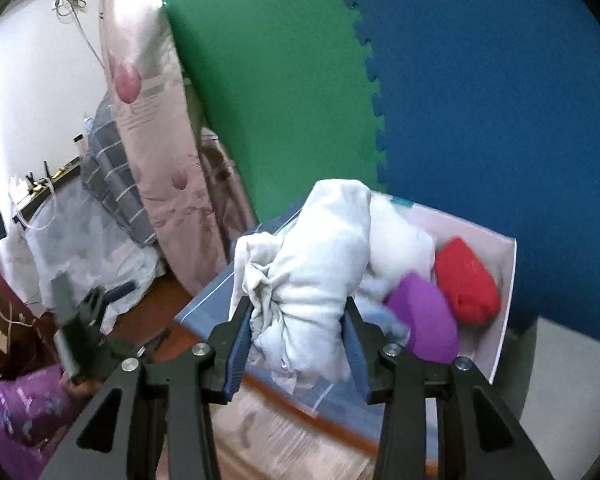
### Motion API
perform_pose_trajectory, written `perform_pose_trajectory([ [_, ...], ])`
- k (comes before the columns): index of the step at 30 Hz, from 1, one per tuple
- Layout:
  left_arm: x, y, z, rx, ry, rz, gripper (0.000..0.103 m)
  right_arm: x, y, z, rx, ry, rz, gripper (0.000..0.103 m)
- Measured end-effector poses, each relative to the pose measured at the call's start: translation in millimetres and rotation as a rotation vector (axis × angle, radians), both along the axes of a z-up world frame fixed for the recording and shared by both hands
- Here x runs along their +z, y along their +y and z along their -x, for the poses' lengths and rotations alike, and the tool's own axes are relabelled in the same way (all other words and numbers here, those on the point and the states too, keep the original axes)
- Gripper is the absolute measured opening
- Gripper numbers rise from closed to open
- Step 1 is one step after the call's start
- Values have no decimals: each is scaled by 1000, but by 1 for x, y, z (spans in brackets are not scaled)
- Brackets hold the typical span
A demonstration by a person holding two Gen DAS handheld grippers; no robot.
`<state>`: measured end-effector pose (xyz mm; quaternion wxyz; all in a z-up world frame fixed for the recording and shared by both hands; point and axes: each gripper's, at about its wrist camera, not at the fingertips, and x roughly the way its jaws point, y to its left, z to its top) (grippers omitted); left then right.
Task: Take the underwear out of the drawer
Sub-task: 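Lift the grey cloth with the right gripper over the shoe box, then open the right gripper to drop the grey cloth into the shoe box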
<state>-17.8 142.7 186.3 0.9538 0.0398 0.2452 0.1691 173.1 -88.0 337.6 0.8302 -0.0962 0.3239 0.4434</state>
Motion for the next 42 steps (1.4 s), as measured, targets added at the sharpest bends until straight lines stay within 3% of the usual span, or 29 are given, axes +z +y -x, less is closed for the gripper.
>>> perform_pose_trajectory([
  [6,0,0,0,-1,-2,-1,103,-24,51,-49,-47,43,34,43],
  [13,1,-1,-1,-1,-4,5,103,-59,78,-92,-121,107,90,43],
  [29,1,-8,-2,-12,-4,-15,103,-105,103,-124,-181,164,184,46],
  [42,0,-8,-2,-12,-1,-15,103,-105,98,-116,-200,151,147,59],
])
